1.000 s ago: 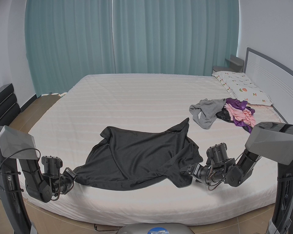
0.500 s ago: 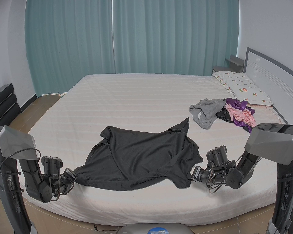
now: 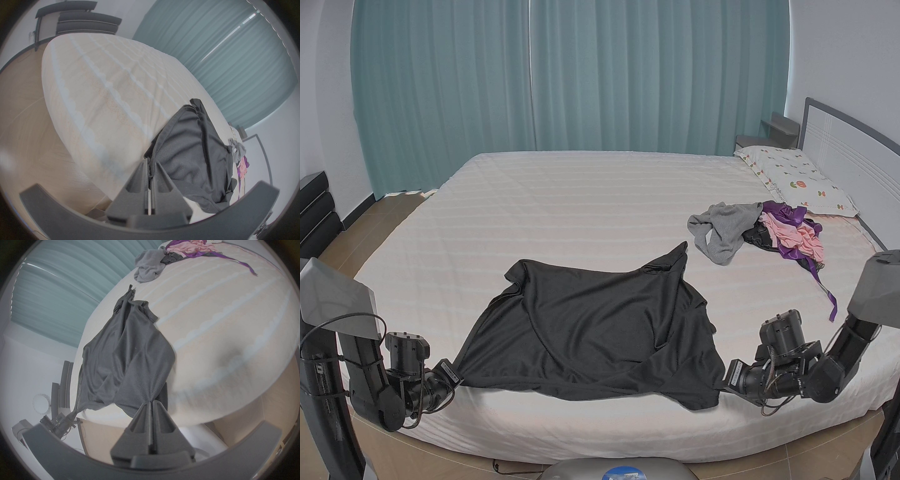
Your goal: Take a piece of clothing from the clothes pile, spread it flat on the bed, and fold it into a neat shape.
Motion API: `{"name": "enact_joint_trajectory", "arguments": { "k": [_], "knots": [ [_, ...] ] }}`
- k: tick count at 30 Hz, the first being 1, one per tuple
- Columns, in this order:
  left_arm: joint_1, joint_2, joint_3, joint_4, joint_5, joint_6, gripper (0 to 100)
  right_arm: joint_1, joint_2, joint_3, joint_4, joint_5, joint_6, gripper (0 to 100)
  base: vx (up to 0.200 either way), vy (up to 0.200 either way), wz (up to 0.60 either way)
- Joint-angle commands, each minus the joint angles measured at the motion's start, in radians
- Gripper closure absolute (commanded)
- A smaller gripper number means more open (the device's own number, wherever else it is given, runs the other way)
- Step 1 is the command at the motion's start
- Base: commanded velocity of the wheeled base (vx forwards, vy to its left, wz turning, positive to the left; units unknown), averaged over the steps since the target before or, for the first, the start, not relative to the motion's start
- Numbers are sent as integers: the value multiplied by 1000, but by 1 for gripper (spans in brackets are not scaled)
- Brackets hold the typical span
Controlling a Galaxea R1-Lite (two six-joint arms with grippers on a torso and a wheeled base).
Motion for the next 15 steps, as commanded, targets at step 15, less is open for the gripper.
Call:
{"name": "enact_joint_trajectory", "arguments": {
  "k": [15],
  "knots": [
    [-73, 4, 166, -65, 12, 161, 100, 8, -270, 291, 124, -12, -156, 100, 0, 0, 0]
  ]
}}
